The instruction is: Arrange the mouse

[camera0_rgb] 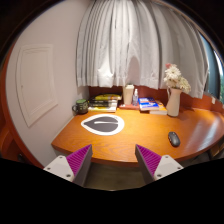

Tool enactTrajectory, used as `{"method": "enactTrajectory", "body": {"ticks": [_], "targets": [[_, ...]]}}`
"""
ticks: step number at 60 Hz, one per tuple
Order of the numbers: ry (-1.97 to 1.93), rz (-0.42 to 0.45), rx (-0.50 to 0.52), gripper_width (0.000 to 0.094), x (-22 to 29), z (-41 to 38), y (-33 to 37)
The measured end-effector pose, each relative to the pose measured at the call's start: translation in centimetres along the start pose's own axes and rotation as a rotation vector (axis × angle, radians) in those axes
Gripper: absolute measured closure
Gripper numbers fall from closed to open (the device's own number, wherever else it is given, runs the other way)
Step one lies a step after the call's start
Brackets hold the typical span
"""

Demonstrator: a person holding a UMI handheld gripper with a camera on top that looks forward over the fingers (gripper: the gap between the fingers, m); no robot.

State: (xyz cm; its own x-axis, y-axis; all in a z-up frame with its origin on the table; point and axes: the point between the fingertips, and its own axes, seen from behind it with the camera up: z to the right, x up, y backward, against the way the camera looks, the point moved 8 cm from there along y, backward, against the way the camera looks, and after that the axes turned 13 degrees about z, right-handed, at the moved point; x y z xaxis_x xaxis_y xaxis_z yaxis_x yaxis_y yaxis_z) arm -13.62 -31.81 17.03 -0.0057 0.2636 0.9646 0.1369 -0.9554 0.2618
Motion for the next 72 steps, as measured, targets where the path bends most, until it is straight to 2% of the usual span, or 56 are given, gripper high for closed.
{"method": "enactTrajectory", "body": {"ticks": [7,18,29,37,50,54,62,72], "targets": [[-0.004,-0.07,-0.043,0.0076,-3.3,3.3,0.6],[-0.034,-0.18,-0.176,0.0077,-8.1,12.5,0.7],[-0.031,-0.223,-0.293,0.0081,-9.7,21.4,-1.7],[-0.029,-0.239,-0.311,0.0087,-9.5,26.0,-5.6],[-0.041,-0.259,-0.279,0.0094,-8.5,30.3,-13.6],[-0.057,-0.273,-0.254,0.0167,-8.1,30.9,-15.5],[-0.082,-0.298,-0.223,0.042,-7.5,31.4,-17.6],[-0.051,-0.319,-0.189,0.0507,-7.4,31.3,-18.1]]}}
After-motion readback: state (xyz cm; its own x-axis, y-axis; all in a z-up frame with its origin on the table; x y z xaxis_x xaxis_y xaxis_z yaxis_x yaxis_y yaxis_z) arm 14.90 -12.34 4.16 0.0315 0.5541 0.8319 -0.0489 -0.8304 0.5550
